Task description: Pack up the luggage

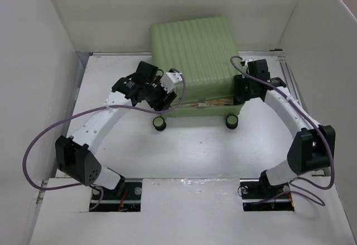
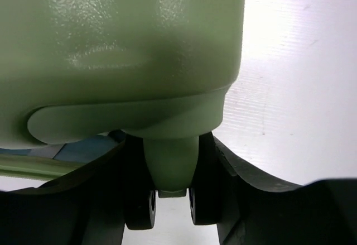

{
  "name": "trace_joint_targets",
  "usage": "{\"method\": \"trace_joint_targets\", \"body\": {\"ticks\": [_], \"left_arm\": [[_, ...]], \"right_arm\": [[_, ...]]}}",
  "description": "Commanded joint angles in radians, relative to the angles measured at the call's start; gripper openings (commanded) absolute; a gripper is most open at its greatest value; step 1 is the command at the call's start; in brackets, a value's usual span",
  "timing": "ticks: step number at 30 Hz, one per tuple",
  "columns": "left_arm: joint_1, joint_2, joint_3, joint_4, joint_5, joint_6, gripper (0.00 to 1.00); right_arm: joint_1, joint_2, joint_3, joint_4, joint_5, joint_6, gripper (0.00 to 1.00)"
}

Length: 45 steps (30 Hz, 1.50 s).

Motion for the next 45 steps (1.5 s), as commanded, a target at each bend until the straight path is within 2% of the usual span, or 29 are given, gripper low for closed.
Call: {"method": "trace_joint_targets", "body": {"ticks": [1, 6, 9, 13, 16, 21, 23, 24, 26, 29, 30, 31, 33, 34, 35, 36, 41, 44, 45], "left_arm": [[-0.033, -0.057, 0.05, 0.018, 0.099, -0.05, 0.0], [-0.033, -0.067, 0.106, -0.005, 0.054, -0.027, 0.0], [-0.033, -0.067, 0.106, -0.014, 0.028, -0.007, 0.0], [-0.033, -0.086, 0.056, -0.005, 0.014, -0.007, 0.0], [-0.055, -0.097, 0.033, -0.026, 0.004, 0.006, 0.0], [-0.197, -0.181, -0.067, -0.105, -0.047, 0.141, 0.0], [-0.304, -0.237, -0.096, -0.114, -0.12, 0.236, 0.01], [-0.335, -0.257, -0.117, -0.123, -0.157, 0.27, 0.14], [-0.371, -0.326, -0.127, -0.107, -0.251, 0.371, 0.55], [-0.371, -0.445, -0.139, 0.005, -0.306, 0.469, 0.67], [-0.371, -0.477, -0.151, 0.024, -0.294, 0.611, 0.71], [-0.371, -0.511, -0.179, 0.056, -0.279, 0.7, 0.78], [-0.371, -0.605, -0.228, 0.1, -0.253, 0.897, 0.86], [-0.371, -0.622, -0.28, 0.137, -0.242, 1.08, 0.88], [-0.371, -0.622, -0.294, 0.138, -0.242, 1.15, 0.9], [-0.371, -0.604, -0.294, 0.138, -0.228, 1.198, 0.91], [-0.351, -0.407, -0.133, -0.106, -0.124, 1.309, 0.93], [-0.317, -0.393, -0.169, -0.019, -0.135, 1.399, 0.95], [-0.317, -0.393, -0.215, 0.065, -0.135, 1.425, 0.95]], "right_arm": [[0.062, -0.099, 0.04, 0.055, 0.118, 0.006, 0.0], [0.151, -0.191, 0.137, -0.066, 0.269, 0.017, 0.0], [0.16, -0.256, 0.11, -0.092, 0.26, 0.063, 0.0], [0.16, -0.3, -0.048, -0.046, 0.234, 0.124, 0.0], [0.114, -0.323, -0.172, 0.021, 0.176, 0.187, 0.0], [-0.015, -0.322, -0.301, 0.127, 0.076, 0.206, 0.0], [-0.044, -0.31, -0.301, 0.149, 0.05, 0.183, 0.07], [-0.053, -0.299, -0.301, 0.149, 0.05, 0.183, 0.08], [-0.064, -0.29, -0.26, 0.138, 0.05, 0.147, 0.1], [-0.085, -0.281, -0.228, 0.126, 0.077, 0.105, 0.11], [-0.102, -0.281, -0.228, 0.126, 0.077, 0.092, 0.11], [-0.122, -0.281, -0.213, 0.126, 0.077, 0.078, 0.11], [-0.147, -0.252, -0.18, 0.126, 0.051, 0.034, 0.11], [-0.159, -0.242, -0.17, 0.126, 0.025, 0.019, 0.11], [-0.179, -0.242, -0.159, 0.126, 0.01, 0.005, 0.11], [-0.179, -0.227, -0.147, 0.126, 0.001, -0.008, 0.12], [-0.201, -0.205, -0.147, 0.147, -0.087, -0.008, 0.12], [-0.201, -0.205, -0.147, 0.158, -0.096, -0.008, 0.13], [-0.201, -0.205, -0.157, 0.167, -0.096, -0.017, 0.13]]}}
